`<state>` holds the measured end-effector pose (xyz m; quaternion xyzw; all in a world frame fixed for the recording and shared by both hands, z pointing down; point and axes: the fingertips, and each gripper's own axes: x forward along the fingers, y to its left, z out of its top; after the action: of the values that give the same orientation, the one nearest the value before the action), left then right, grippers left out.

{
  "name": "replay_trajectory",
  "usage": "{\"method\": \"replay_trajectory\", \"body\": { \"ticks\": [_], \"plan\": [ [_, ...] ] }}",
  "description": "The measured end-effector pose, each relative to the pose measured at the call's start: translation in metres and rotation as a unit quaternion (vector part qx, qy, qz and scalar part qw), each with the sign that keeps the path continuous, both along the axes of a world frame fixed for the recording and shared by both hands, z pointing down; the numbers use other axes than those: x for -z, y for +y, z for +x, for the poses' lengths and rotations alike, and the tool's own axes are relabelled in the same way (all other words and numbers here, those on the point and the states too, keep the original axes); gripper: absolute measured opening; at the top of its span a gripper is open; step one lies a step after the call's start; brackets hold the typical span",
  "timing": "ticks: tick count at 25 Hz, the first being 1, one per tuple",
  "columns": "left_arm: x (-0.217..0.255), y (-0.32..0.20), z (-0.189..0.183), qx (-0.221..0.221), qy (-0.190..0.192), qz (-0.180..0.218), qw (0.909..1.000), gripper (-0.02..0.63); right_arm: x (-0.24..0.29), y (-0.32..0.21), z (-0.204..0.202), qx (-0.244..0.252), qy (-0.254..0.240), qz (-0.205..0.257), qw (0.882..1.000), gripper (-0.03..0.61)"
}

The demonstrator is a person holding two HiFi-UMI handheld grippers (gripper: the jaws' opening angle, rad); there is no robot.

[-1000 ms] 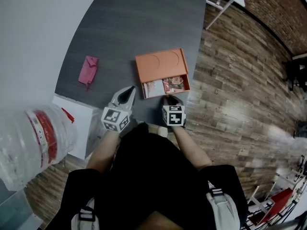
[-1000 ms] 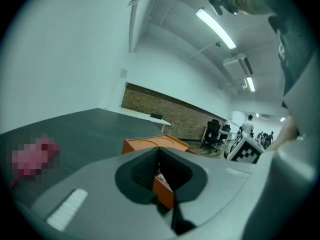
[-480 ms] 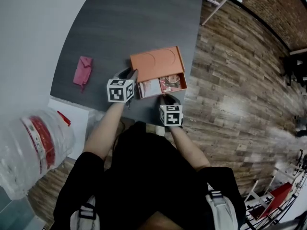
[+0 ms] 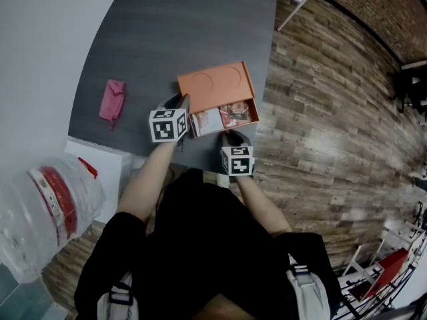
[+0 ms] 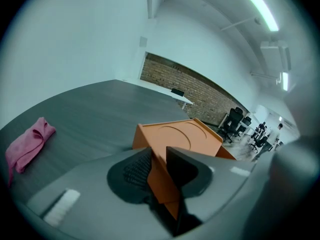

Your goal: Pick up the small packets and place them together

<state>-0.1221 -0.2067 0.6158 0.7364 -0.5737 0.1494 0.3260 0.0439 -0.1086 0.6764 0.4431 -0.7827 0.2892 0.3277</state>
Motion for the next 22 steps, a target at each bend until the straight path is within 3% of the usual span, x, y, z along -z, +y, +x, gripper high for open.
{"method": "replay_trajectory", "body": {
  "ticks": [22],
  "plan": [
    [0.001, -0.001, -0.002, -0.004, 0.003, 0.007, 1.0000, 0.093, -0.001, 0.033, 0.014, 0.020, -0.004, -0.005, 1.000, 0.070]
  ]
}}
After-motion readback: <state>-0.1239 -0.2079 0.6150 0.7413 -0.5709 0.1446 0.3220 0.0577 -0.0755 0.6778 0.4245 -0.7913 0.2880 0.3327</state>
